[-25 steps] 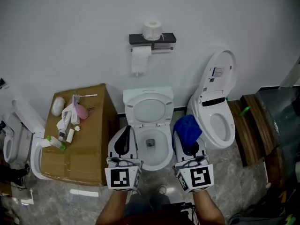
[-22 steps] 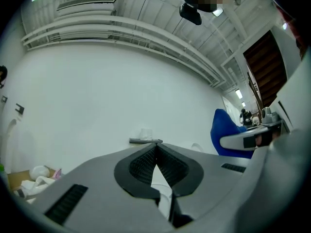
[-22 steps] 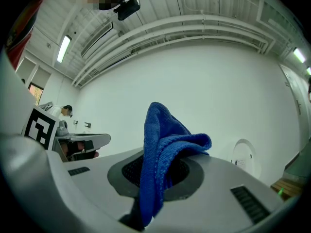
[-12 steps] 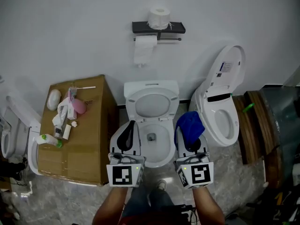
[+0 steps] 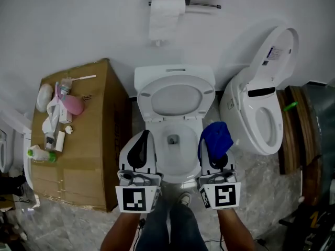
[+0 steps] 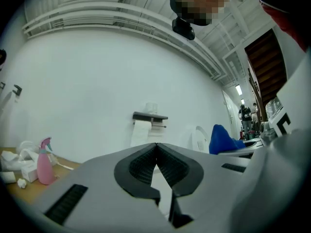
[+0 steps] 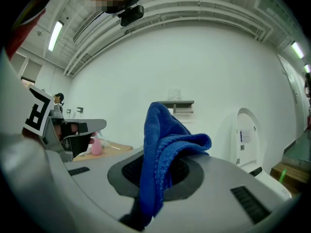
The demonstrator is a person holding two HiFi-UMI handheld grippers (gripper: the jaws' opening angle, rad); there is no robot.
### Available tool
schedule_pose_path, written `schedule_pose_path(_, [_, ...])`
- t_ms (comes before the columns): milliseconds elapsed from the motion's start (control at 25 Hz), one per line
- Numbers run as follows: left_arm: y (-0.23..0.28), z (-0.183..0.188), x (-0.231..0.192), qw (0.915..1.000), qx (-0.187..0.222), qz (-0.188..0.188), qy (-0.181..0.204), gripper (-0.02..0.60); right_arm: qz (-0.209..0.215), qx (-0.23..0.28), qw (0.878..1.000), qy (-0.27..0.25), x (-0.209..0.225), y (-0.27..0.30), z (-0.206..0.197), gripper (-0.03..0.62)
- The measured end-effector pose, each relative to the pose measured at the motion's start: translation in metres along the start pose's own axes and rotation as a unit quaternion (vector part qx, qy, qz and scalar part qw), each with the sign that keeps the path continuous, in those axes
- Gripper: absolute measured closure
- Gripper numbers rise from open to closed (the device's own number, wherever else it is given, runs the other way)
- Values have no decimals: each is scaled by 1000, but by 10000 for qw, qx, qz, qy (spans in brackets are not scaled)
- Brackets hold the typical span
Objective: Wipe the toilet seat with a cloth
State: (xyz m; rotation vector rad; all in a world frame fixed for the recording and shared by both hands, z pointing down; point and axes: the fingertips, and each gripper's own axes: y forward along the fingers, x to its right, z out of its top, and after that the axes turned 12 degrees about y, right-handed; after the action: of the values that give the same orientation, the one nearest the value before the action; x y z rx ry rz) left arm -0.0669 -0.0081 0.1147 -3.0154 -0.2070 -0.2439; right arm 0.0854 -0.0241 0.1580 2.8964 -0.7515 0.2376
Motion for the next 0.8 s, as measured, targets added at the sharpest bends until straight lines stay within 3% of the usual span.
schedule_pose_path(200, [14,-82,0,9998,-92,64,138,566,-24,-176,9998,-8,17,37,-82,533])
schedule_pose_path(480, [27,-198,4,9994,-339,114,28,566,-229,-506,9982,-229,46,79,-200,533])
schedule_pose_path(800, [38,-286,11,9991,-385,191,2,566,-459,-670,9967,17,70,124,-293,533])
